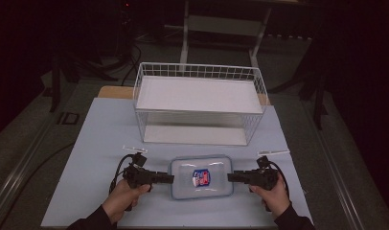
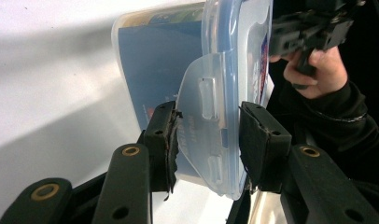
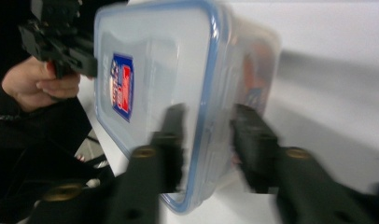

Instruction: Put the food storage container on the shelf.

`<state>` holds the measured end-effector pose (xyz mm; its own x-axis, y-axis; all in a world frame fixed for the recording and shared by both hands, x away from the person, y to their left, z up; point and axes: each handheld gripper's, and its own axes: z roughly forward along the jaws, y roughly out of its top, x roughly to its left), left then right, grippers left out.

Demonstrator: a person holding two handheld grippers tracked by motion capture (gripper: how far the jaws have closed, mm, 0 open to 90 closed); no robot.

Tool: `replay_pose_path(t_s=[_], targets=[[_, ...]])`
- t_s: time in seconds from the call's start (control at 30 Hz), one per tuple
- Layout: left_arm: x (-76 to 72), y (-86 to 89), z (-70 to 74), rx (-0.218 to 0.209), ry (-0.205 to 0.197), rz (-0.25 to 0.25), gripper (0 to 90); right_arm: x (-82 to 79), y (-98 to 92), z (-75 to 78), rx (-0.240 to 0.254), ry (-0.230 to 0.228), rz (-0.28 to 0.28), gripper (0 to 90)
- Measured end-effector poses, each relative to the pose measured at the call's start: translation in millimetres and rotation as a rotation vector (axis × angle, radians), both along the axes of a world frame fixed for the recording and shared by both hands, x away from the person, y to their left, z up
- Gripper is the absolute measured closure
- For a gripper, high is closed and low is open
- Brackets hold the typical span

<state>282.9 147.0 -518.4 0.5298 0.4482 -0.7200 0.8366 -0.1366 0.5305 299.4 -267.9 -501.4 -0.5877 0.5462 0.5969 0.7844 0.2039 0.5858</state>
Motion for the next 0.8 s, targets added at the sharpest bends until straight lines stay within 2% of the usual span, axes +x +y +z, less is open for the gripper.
replay_pose_path(t_s=[0.1, 0.23, 0.3, 0.37, 0.4, 0.57, 0.6, 0.8], targets=[[0.2, 0.7, -0.9, -0.004, -0.006, -0.004, 58.4, 3.3, -1.6, -0.7, 0.026, 0.008, 0.0, 58.7], [-0.4, -0.1, 0.1, 0.003, -0.021, -0.011, 58.4, 7.2, -1.6, -1.1, 0.025, 0.016, 0.005, 52.0], [-1.0, -0.8, 1.2, 0.012, -0.034, -0.017, 58.4, 10.1, 1.5, -5.3, 0.036, 0.056, 0.031, 45.3], [-0.5, -0.1, 0.3, 0.007, -0.021, -0.01, 58.4, 10.1, 4.7, -6.7, 0.034, 0.056, 0.033, 45.6], [-0.1, 0.4, -0.2, 0.002, -0.015, -0.01, 58.4, 9.7, 4.1, -5.2, 0.033, 0.051, 0.029, 49.1], [-1.2, -0.4, 1.7, 0.004, -0.031, -0.008, 58.8, 6.8, 1.9, -2.6, 0.028, 0.05, 0.028, 51.6], [-1.6, -0.2, 2.2, 0.007, -0.033, -0.005, 58.9, 4.7, 2.6, -0.7, 0.025, 0.034, 0.023, 51.9], [-0.8, 4.0, 12.7, 0.008, -0.062, 0.012, 58.7, 2.9, 6.8, 7.4, 0.023, 0.01, 0.012, 52.0]])
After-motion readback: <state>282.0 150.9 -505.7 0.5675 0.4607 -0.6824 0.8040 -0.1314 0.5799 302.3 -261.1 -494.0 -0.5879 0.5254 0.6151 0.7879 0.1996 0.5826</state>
